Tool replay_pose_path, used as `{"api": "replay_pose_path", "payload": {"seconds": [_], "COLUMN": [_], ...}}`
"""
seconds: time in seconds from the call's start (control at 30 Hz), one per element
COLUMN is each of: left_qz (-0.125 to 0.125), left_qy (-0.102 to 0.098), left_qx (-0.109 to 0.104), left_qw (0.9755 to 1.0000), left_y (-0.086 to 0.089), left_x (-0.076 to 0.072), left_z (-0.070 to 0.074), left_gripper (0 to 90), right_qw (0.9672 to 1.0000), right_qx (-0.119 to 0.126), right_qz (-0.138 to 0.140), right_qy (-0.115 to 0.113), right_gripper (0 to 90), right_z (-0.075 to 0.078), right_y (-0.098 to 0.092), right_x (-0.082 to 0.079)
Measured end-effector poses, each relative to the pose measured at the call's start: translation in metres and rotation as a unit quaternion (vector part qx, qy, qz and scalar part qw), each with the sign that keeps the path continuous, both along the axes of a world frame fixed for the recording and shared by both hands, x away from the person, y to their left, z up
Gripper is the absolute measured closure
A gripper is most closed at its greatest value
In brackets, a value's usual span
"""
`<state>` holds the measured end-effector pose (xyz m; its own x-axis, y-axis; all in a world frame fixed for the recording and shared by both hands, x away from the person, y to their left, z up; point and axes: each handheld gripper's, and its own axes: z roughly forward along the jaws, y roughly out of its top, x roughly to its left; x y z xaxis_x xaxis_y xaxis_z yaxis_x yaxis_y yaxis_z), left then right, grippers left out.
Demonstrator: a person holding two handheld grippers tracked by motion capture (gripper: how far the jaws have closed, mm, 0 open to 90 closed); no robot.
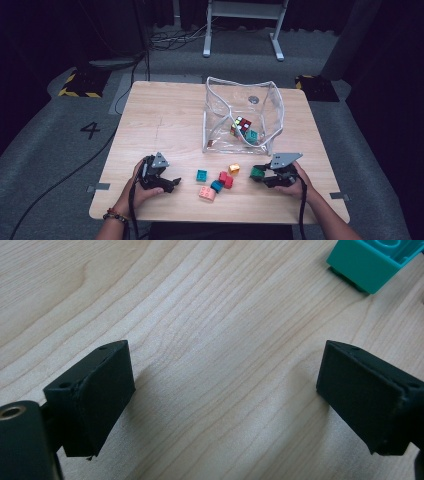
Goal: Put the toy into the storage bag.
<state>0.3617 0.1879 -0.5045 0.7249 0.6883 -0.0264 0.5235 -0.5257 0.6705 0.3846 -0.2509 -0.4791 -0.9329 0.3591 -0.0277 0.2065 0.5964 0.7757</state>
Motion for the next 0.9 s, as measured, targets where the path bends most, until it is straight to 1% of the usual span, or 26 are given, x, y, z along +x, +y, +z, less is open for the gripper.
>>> {"api": "replay_pose_path", "payload": {"seconds": [0.03, 0.1, 0.13, 0.17, 0.2, 0.23, 0.27, 0.3, 0.33, 0.37, 0.43, 0.53, 0.6, 0.63, 0.73, 0.77, 0.83, 0.9], "left_qz": [0.000, -0.001, -0.001, -0.001, 0.000, 0.000, 0.000, -0.001, -0.001, -0.001, 0.000, -0.001, -0.001, -0.001, 0.000, 0.000, 0.000, -0.001], "left_qy": [0.000, 0.000, 0.000, 0.001, 0.000, 0.003, 0.000, 0.003, 0.001, 0.003, 0.003, 0.003, 0.003, 0.003, 0.003, 0.002, 0.002, 0.003], "left_qx": [0.000, 0.000, 0.000, 0.000, 0.000, -0.001, 0.001, -0.001, 0.000, -0.001, -0.001, -0.001, -0.001, -0.001, -0.001, 0.000, 0.000, -0.001], "left_qw": [1.0000, 1.0000, 1.0000, 1.0000, 1.0000, 1.0000, 1.0000, 1.0000, 1.0000, 1.0000, 1.0000, 1.0000, 1.0000, 1.0000, 1.0000, 1.0000, 1.0000, 1.0000], "left_y": [0.000, 0.000, 0.000, 0.000, 0.000, 0.000, 0.000, 0.000, 0.000, 0.000, 0.000, 0.000, 0.000, 0.000, 0.000, 0.000, 0.000, 0.000], "left_x": [0.000, 0.000, 0.000, 0.000, 0.000, 0.000, 0.000, 0.000, 0.000, 0.000, 0.000, 0.000, 0.000, 0.000, 0.000, 0.000, 0.000, 0.000], "left_z": [0.000, 0.000, 0.000, 0.000, 0.000, 0.000, 0.000, 0.000, 0.000, 0.000, 0.000, 0.000, 0.000, 0.000, 0.000, 0.000, 0.000, 0.000], "left_gripper": [8.5, 8.5, 8.6, 8.5, 8.5, 8.5, 8.5, 8.5, 8.5, 8.5, 8.5, 8.5, 8.5, 8.5, 8.5, 8.5, 8.5, 8.5], "right_qw": [1.0000, 0.9996, 0.9996, 0.9994, 0.9991, 0.9988, 0.9986, 0.9979, 0.9971, 0.9968, 0.9955, 0.9929, 0.9911, 0.9903, 0.9870, 0.9863, 0.9834, 0.9824], "right_qx": [0.002, 0.012, 0.013, 0.011, 0.012, 0.017, 0.018, 0.023, 0.031, 0.033, 0.048, 0.052, 0.056, 0.056, 0.050, 0.050, 0.042, 0.042], "right_qz": [-0.004, -0.025, -0.026, -0.033, -0.040, -0.044, -0.049, -0.059, -0.067, -0.071, -0.080, -0.104, -0.118, -0.125, -0.148, -0.152, -0.168, -0.172], "right_qy": [-0.002, 0.000, -0.002, -0.002, -0.008, -0.010, -0.012, -0.014, -0.016, -0.013, -0.016, -0.025, -0.024, -0.025, -0.037, -0.039, -0.054, -0.059], "right_gripper": [59.2, 59.1, 59.2, 59.1, 59.2, 59.2, 59.2, 59.2, 59.2, 59.2, 59.2, 59.2, 59.1, 59.2, 59.1, 59.2, 59.2, 59.2], "right_z": [0.002, 0.006, 0.008, 0.010, 0.012, 0.014, 0.016, 0.018, 0.020, 0.022, 0.025, 0.030, 0.035, 0.037, 0.046, 0.049, 0.057, 0.064], "right_y": [-0.005, -0.015, -0.019, -0.023, -0.027, -0.031, -0.035, -0.039, -0.044, -0.047, -0.056, -0.069, -0.076, -0.078, -0.081, -0.081, -0.083, -0.086], "right_x": [0.002, 0.004, 0.005, 0.006, 0.007, 0.008, 0.009, 0.010, 0.012, 0.013, 0.016, 0.021, 0.026, 0.027, 0.031, 0.032, 0.035, 0.039]}}
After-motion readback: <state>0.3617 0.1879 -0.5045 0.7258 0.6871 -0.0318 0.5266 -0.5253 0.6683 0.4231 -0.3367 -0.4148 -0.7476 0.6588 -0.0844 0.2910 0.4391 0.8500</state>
